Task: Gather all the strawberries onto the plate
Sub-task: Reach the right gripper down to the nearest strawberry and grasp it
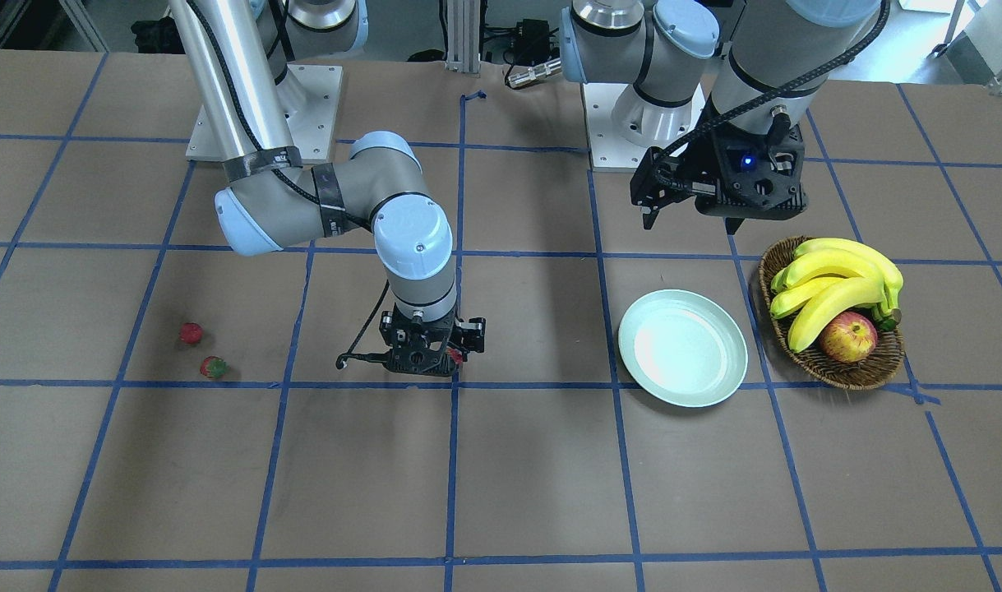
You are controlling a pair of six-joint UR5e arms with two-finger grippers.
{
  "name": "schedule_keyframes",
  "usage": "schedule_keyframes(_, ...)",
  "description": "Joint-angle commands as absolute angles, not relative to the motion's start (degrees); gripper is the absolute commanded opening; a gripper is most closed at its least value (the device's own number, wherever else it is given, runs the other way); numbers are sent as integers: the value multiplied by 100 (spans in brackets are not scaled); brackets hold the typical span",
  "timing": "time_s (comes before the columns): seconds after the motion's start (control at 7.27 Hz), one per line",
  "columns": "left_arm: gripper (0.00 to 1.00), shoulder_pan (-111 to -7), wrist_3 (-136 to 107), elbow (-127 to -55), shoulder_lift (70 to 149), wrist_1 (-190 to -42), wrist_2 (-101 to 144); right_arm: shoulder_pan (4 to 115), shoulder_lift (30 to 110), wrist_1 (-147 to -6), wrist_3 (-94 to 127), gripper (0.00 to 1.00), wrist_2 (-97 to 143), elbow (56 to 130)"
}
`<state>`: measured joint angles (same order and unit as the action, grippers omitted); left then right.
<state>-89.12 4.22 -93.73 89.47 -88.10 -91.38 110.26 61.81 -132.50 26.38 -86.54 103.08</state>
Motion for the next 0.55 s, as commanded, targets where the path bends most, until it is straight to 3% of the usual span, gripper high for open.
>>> schedule_keyframes(0.0,100,-8912,422,-9395,8939,-8807,-9141,11030,6143,-13324,2628,25,-8534,10301)
schedule_keyframes(0.14,100,-8912,422,-9396,8921,-8807,-9141,11022,6152,-13316,2619,2,-8534,10301)
schedule_keyframes(0.41,100,-8912,422,-9395,8903,-8807,-9141,11021,6179,-13289,2619,0,-8525,10266)
